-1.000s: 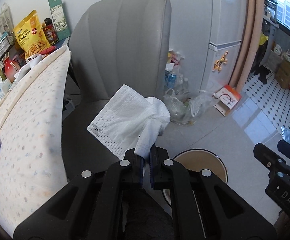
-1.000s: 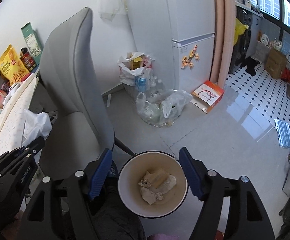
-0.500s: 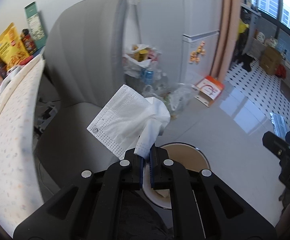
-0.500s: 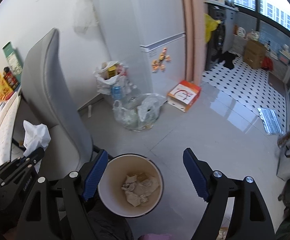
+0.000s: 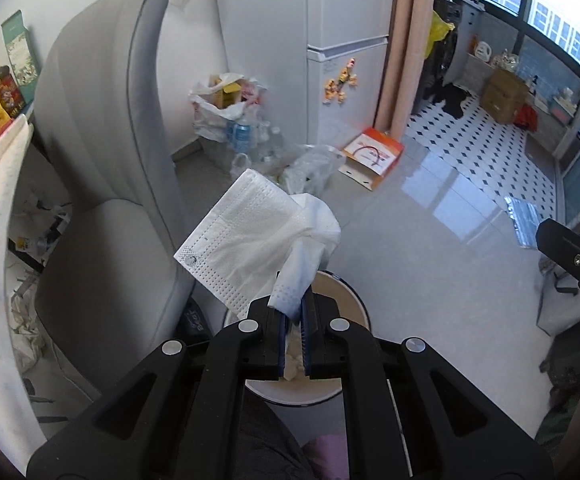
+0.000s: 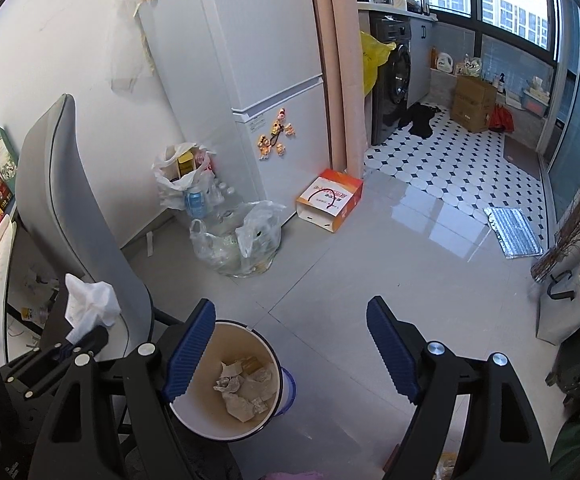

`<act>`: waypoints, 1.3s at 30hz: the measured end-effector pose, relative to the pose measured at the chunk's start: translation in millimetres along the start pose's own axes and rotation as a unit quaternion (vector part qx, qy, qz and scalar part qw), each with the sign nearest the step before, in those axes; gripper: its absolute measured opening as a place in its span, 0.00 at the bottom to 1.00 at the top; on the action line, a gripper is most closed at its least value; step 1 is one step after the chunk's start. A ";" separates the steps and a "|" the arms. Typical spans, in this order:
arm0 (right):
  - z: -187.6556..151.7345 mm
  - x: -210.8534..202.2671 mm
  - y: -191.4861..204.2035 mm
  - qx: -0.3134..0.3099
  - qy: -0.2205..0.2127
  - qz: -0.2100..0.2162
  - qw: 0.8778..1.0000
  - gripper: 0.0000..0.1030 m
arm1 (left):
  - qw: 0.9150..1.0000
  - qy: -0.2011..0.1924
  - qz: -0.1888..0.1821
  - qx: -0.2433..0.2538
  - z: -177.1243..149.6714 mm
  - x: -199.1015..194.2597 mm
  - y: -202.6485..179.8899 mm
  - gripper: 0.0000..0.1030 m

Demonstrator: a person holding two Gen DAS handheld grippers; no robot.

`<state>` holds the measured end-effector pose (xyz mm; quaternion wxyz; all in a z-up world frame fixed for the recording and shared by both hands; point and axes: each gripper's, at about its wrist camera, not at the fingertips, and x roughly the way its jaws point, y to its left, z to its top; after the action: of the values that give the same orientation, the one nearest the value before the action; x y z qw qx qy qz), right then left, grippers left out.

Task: Collect trash
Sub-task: 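Open the right tool to drop the box while the left releases the mask, then move both open tools back over the table toward the remaining trash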

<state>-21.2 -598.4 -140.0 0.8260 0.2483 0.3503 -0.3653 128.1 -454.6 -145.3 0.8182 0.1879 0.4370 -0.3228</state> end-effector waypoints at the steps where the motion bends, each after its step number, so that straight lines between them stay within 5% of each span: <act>1: 1.0 0.3 0.3 0.001 0.000 0.000 1.000 0.75 | 1.000 0.001 -0.001 0.000 0.0 0.5 0.4 0.09; 8: 1.1 -3.8 1.6 0.003 -0.009 0.004 1.000 0.75 | 1.000 -0.021 -0.007 -0.010 3.2 -12.1 6.1 0.40; 22: 5.1 -23.4 26.4 -0.009 -0.024 0.025 0.999 0.78 | 0.997 -0.055 0.008 -0.052 6.1 -48.1 50.1 0.40; 31: 2.6 -54.2 79.6 -0.042 -0.045 0.065 0.996 0.87 | 0.990 -0.091 0.048 -0.092 0.6 -97.4 105.0 0.65; 33: 3.3 -61.5 94.8 -0.051 -0.048 0.077 0.995 0.87 | 0.988 -0.099 0.061 -0.098 -1.9 -108.3 117.2 0.78; 39: -5.0 -95.8 148.9 -0.090 -0.061 0.119 0.987 0.89 | 0.978 -0.129 0.095 -0.135 -18.6 -152.0 166.2 0.86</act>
<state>45.8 -463.1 -47.4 0.9024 0.1903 0.2982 -0.2461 170.0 -268.5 -24.1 0.9126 0.0733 0.3473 -0.2028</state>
